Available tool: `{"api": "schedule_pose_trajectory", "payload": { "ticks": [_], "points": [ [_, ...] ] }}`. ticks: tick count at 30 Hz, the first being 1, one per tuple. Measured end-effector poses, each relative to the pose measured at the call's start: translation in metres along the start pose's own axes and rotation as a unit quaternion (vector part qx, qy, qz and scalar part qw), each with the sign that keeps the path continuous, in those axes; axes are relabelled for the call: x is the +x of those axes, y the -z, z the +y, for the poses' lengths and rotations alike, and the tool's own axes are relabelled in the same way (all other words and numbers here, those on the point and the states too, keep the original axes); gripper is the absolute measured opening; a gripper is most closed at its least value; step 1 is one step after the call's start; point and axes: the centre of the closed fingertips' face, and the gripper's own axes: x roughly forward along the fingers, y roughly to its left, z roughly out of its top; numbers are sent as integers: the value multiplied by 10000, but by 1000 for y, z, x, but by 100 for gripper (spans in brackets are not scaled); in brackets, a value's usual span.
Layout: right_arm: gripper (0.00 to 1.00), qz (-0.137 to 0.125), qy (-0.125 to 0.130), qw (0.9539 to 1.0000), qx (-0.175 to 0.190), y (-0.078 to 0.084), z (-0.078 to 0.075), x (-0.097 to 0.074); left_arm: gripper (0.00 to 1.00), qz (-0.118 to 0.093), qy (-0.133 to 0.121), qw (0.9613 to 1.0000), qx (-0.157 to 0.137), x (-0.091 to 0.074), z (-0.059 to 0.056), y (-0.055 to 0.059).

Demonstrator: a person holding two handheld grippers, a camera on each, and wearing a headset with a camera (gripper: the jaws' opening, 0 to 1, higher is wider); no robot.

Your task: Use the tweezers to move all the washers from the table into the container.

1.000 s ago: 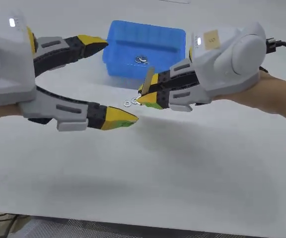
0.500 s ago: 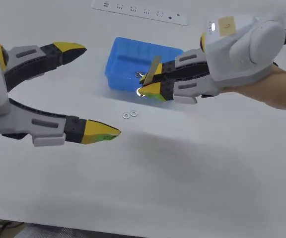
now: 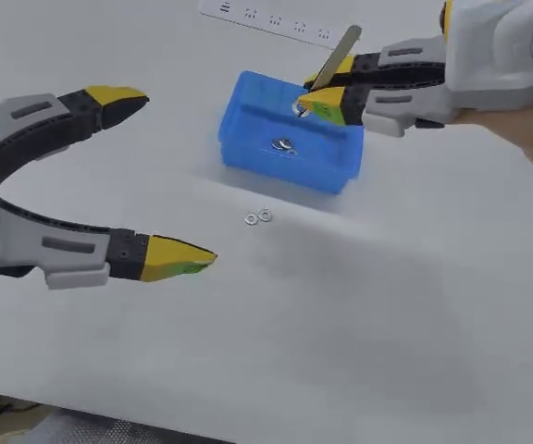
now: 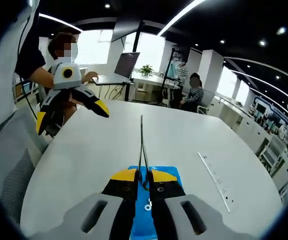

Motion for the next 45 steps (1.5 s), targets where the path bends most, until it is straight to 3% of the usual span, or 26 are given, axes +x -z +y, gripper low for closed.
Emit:
{"api": "schedule_pose_trajectory", "payload": {
  "ticks": [4,7,14,21,25,45],
  "points": [
    [9,-76,104,9999,107,4,-14,14,100,33,-23,10000,-12,-3,6,2],
    [9,49,62,9997,212,20,-18,28,100,19,-33,9999,-130,-3,11,5],
    [9,540,-266,9980,185,59,-5,51,100,89,-83,9996,-250,2,14,15],
    [9,698,-310,9967,263,77,-5,60,100,213,-107,9989,-395,0,9,25],
    [10,793,-327,9960,270,81,-4,57,100,126,-80,9983,-563,0,6,24],
    [10,884,-386,9951,239,90,-1,56,100,195,-175,9982,-537,-3,10,20]
  ]
}}
